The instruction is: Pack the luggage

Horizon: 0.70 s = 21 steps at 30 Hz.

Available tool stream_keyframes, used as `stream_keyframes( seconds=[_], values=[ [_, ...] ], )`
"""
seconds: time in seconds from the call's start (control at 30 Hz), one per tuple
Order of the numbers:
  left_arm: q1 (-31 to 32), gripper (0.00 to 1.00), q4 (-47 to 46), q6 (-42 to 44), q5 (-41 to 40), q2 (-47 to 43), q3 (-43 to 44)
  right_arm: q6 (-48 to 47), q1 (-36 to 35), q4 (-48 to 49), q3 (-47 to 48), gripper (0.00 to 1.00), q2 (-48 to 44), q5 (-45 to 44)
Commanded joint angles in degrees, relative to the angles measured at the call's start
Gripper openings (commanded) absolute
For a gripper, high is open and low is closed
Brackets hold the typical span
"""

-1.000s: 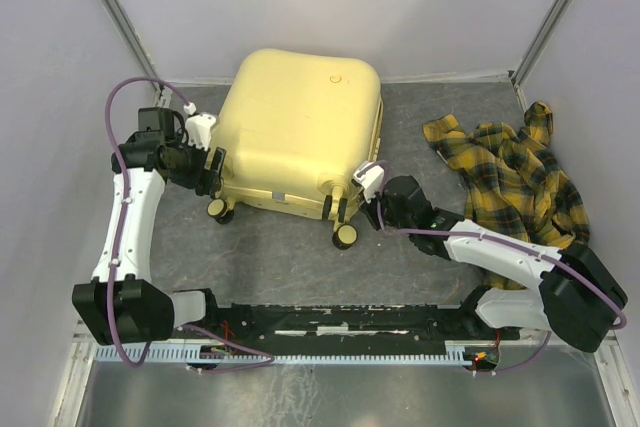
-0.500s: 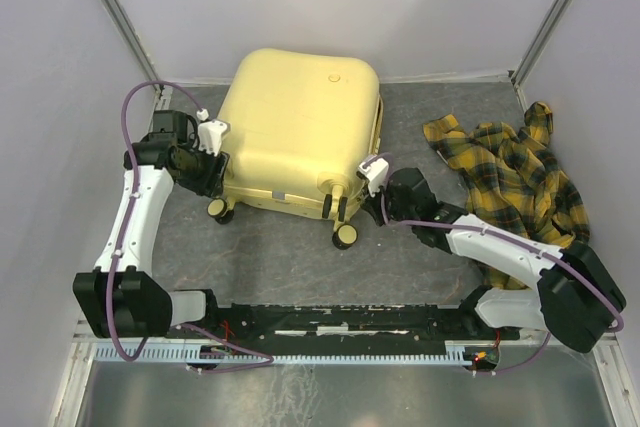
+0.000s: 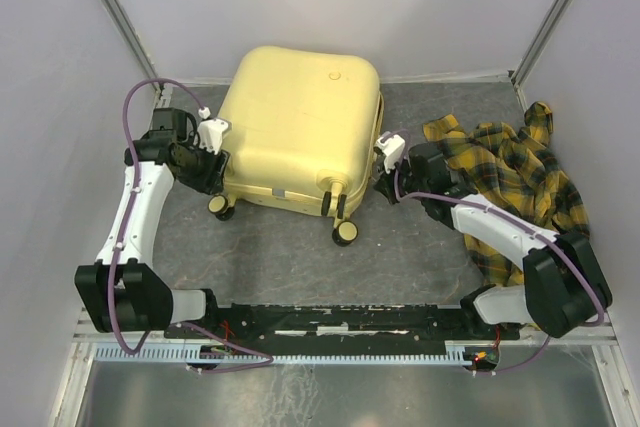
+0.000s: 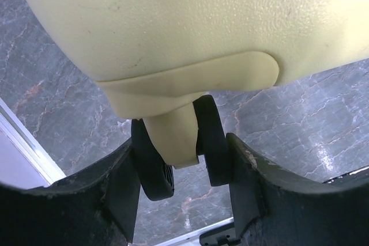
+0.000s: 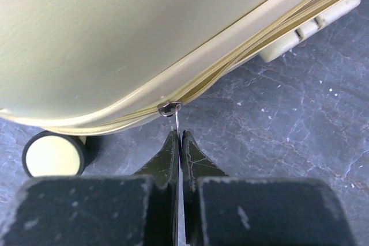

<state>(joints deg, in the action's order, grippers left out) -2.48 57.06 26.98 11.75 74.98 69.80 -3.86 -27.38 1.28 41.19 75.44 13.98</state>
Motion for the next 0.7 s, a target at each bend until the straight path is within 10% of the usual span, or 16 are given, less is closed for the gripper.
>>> stream_keyframes(
  seconds=[0.0, 0.27, 0.57, 0.67],
  values=[
    [-2.37, 0.03, -5.77, 10.60, -6.35, 3.95, -0.51, -3.60, 5.39, 5.20, 5.48, 0.01, 1.86, -5.87],
    [-4.44, 0.03, -8.80, 14.80, -6.24, 7.04, 1.27, -0.81, 8.13, 2.95, 12.60, 0.02, 7.67, 6.56],
    [-5.77, 0.04, -13.14, 12.67, 1.08, 20.99, 15.03, 6.43, -4.66, 7.81, 7.34, 0.02, 8.55, 5.90],
    [-5.81, 0.32, -7.67, 7.74, 5.94, 25.39, 26.21, 9.23, -7.14, 10.19, 7.76, 0.02, 9.76, 3.36]
  ],
)
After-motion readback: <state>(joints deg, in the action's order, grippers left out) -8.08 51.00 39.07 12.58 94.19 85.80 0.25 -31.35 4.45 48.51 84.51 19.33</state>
